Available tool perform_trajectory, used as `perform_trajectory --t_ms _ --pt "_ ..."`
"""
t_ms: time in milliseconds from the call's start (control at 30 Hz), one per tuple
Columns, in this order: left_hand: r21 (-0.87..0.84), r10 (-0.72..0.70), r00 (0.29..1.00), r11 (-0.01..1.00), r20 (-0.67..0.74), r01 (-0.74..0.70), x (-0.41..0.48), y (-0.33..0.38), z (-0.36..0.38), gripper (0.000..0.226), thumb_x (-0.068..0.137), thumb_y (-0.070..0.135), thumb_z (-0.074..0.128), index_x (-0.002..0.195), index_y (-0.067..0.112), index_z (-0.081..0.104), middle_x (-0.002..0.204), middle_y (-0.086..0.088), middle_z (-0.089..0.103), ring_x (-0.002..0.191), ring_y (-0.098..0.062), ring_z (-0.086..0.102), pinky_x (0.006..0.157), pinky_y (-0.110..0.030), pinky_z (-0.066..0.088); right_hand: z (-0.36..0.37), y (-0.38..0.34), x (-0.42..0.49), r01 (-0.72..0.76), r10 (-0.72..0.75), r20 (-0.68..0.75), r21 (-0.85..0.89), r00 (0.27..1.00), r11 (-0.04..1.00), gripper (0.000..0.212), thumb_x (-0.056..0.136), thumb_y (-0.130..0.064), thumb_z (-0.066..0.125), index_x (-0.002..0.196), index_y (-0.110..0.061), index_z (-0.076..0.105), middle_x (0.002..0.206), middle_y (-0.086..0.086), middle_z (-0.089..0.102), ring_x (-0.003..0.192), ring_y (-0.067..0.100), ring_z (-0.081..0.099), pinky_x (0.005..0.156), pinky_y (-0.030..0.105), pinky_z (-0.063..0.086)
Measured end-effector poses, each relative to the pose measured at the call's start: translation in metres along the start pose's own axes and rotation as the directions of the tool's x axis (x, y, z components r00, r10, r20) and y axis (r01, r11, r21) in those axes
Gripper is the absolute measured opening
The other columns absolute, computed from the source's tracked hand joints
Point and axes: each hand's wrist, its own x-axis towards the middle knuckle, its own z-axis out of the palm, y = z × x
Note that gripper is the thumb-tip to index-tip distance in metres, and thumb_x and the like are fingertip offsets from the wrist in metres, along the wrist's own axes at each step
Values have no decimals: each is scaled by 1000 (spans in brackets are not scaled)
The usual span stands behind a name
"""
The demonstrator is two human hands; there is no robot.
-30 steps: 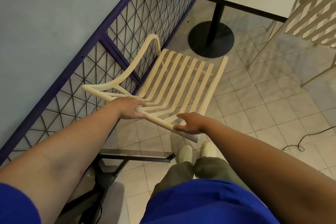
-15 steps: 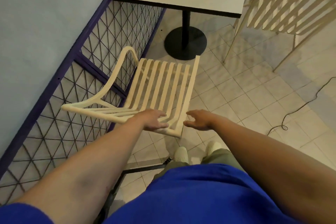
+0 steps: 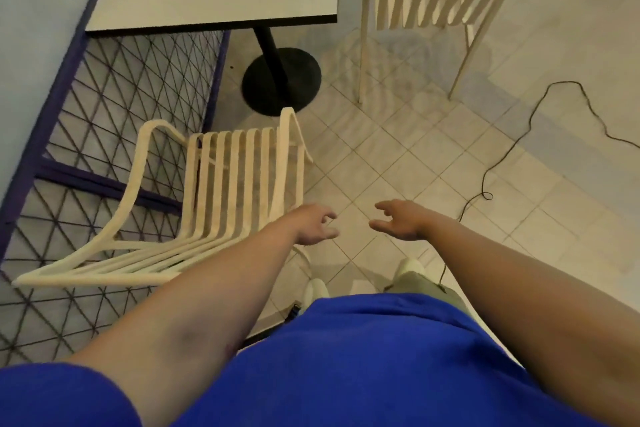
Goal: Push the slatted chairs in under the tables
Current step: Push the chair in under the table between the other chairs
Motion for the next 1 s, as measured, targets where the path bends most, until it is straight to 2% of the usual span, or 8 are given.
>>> perform_trajectory --t_ms 233,400,667,1000 --pt "10 15 1000 1000 19 -16 56 106 8 58 96 43 65 148 23 50 147 -6 55 129 -24 56 110 -38 43 -57 113 -17 -75 76 -9 79 997 994 73 100 -51 51 157 -11 30 159 11 38 145 27 36 117 37 29" --pt "2 53 998 999 22 -53 84 170 0 58 96 43 64 148 24 49 148 -4 53 129 -24 55 109 -39 43 -99 164 -27 -100 103 -31 87 994 991 72 100 -51 51 157 -11 30 159 11 38 145 27 37 117 37 30" --pt "23 105 994 994 21 -105 134 221 -44 59 96 46 63 149 25 48 148 -3 54 131 -21 53 104 -34 42 -161 199 -6 -108 112 -52 74 992 991 71 101 -49 50 157 -10 29 158 11 38 145 27 37 114 37 31" --pt "15 141 990 990 -7 -141 239 256 -154 58 97 42 63 150 22 46 150 -4 52 135 -22 51 110 -37 41 -277 222 84 -150 154 -65 58 986 987 71 101 -50 50 157 -12 28 158 10 39 145 28 37 117 39 31"
